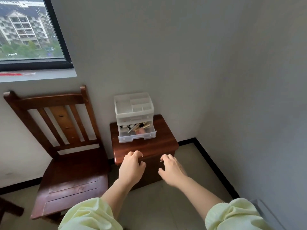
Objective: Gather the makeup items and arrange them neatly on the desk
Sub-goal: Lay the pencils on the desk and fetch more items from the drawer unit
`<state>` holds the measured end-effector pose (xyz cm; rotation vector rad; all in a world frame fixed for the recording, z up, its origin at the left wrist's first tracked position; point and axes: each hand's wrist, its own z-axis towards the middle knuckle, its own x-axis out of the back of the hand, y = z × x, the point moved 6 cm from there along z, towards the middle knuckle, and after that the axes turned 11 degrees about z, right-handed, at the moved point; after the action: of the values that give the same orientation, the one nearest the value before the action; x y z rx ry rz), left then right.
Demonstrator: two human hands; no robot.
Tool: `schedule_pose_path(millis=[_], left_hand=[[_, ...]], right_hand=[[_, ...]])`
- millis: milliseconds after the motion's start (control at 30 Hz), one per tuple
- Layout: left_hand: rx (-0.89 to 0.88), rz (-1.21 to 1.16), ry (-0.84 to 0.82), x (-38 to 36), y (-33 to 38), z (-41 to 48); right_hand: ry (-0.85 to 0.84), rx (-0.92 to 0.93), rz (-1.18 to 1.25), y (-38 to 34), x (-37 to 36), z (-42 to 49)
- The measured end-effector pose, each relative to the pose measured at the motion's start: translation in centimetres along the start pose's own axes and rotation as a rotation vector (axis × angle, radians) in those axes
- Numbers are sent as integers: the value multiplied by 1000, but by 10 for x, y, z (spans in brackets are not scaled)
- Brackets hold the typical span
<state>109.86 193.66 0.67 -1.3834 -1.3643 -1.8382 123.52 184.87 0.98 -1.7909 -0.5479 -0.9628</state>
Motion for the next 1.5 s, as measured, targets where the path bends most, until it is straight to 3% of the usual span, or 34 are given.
schedule_pose_path(millis=[400,600,867,1100,1300,1400,1500], left_hand=[[44,-7,-88,-36,-80,198],[3,4,-166,-62,-102,248],[-146,150,-290,-95,-108,262],[-177,125,-352,-99,-111,257],[-154,108,-391,-99,-111,248],[-170,110,-427,-98,-110,249],[-147,80,-417,-93,-106,255]], right_hand=[[-32,-85,47,-7,-31,209],[-31,-37,-101,-5,-47,261],[-111,109,-362,2,-69,299],[-127,199,-368,8,-71,303],[-147,249,-255,15,-70,293],[-256,215,-154,14,-66,297],[-245,177,-56,16,-59,306]])
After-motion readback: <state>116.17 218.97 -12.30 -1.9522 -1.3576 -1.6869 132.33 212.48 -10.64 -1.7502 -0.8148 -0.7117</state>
